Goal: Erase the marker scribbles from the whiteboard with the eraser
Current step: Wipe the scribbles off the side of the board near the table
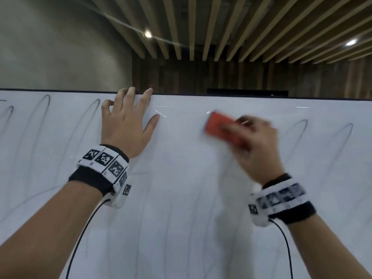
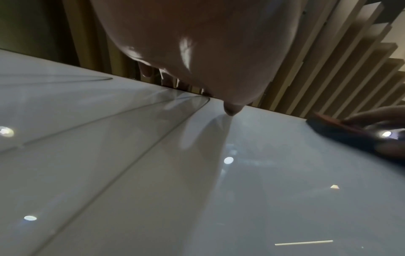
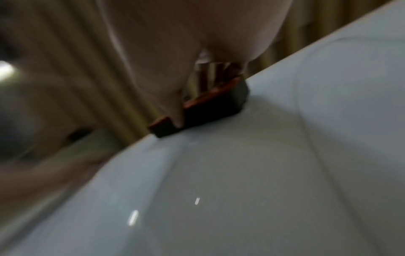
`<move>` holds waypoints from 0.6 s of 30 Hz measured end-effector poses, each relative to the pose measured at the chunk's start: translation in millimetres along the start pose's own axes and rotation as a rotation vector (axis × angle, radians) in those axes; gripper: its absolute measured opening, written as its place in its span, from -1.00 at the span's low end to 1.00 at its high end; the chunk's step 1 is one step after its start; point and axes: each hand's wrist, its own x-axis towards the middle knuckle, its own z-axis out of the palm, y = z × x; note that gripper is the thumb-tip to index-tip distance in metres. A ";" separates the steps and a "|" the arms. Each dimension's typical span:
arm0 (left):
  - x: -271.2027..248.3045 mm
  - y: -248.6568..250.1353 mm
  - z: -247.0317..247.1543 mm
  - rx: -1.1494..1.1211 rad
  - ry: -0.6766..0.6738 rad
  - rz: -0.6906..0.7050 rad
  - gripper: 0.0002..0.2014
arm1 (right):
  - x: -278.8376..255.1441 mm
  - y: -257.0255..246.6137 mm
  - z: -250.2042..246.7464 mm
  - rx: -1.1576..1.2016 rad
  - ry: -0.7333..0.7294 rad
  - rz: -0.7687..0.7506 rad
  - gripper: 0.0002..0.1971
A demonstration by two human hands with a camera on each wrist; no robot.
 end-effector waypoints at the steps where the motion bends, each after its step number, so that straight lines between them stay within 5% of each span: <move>1: -0.2 0.7 0.5 -0.002 -0.001 -0.004 -0.41 | 9.6 18.2 -12.0 -0.014 0.102 0.221 -0.53; 3: -0.9 3.2 1.0 -0.001 0.001 -0.012 -0.40 | 16.6 35.6 -23.3 -0.007 0.253 0.564 -0.50; 4: -1.0 4.3 1.1 -0.002 0.000 -0.014 -0.38 | 14.7 28.5 -19.5 -0.013 0.273 0.591 -0.50; 6: -0.3 4.5 1.5 -0.001 -0.007 -0.012 -0.36 | -2.4 -3.4 -0.1 0.010 0.183 0.364 -0.51; 9: 0.2 2.8 0.6 -0.004 -0.008 -0.011 -0.36 | -46.5 -42.7 25.8 0.031 -0.200 -0.227 -0.64; 11: -0.2 2.7 0.1 0.002 -0.014 -0.012 -0.35 | -44.6 -30.9 19.0 -0.006 -0.286 -0.335 -0.68; 13: -0.6 3.4 0.5 0.002 -0.016 -0.012 -0.35 | -28.0 -4.1 5.6 -0.011 -0.118 -0.116 -0.61; 16: -1.4 5.4 1.1 0.002 -0.009 -0.017 -0.35 | -3.8 25.3 -13.9 -0.026 0.214 0.435 -0.53; 18: -1.6 7.0 1.9 -0.006 -0.013 -0.026 -0.35 | -13.7 2.1 -0.6 -0.032 0.211 0.420 -0.54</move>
